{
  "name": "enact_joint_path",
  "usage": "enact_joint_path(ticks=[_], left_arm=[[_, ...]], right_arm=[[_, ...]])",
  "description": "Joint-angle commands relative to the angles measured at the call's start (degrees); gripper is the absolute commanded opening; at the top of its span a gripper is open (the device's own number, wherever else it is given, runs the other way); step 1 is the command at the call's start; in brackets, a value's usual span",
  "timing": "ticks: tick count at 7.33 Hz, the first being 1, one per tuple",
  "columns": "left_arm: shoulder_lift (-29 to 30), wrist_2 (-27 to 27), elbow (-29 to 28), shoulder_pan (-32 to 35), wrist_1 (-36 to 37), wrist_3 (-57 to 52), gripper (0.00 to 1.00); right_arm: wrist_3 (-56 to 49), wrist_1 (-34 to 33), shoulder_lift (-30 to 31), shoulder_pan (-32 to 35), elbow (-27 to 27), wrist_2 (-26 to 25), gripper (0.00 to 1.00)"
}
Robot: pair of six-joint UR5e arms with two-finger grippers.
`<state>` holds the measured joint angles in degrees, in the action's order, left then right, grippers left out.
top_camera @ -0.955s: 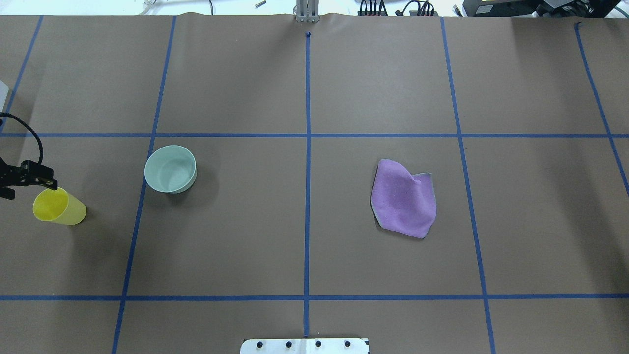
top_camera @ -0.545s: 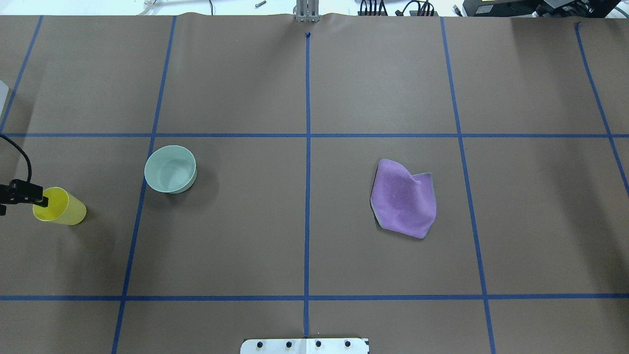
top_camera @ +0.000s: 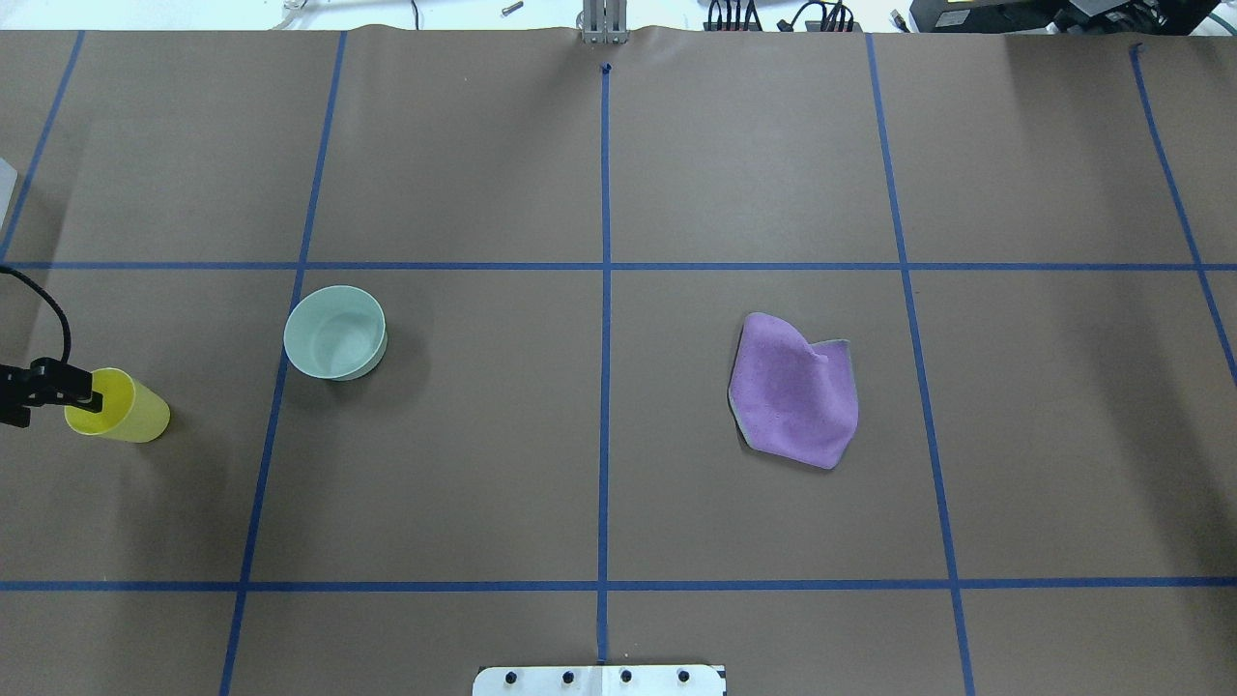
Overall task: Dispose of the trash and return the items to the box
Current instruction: 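Reach the left gripper down to the yellow cup and grasp it, then carry the yellow cup over the clear bin while the right arm reaches out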
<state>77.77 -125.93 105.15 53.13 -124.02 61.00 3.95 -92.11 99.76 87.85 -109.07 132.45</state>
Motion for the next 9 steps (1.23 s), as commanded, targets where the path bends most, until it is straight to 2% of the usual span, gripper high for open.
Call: enact_joint_path(ticks=[1,3,4,6,7,8,9], left_arm=[[0.98,0.07,-0.9,-0.48,-0.08,0.69,0.51],[1.34,0.07,-1.0,-0.48,-0.17,0.78,0.14],[1.25,0.07,-0.39,-0.4,-0.17,1.13,0.0],[0.2,-0.36,2.06,0.56,-0.17,2.19,0.0],[-2.85,-4.54,5.65,1.18,0.09,2.01,0.0],[-3.58,-10.5,7.16,6.5,0.0,0.8,0.0],[-3.59,-13.96,6.57,13.68,0.53,-5.74,0.0]], right_arm=[[0.01,0.0,0.0,-0.04,0.0,0.0,1.0],[0.01,0.09,-0.09,-0.04,0.0,0.17,1.0],[0.01,0.18,-0.09,-0.04,0.0,0.52,1.0],[0.01,0.18,-0.18,-0.04,0.0,0.61,1.0],[0.01,0.18,-0.26,-0.04,0.0,0.53,1.0],[0.01,0.18,-0.35,-0.04,0.0,0.61,1.0],[0.01,0.0,-0.35,-0.04,0.0,0.61,1.0]])
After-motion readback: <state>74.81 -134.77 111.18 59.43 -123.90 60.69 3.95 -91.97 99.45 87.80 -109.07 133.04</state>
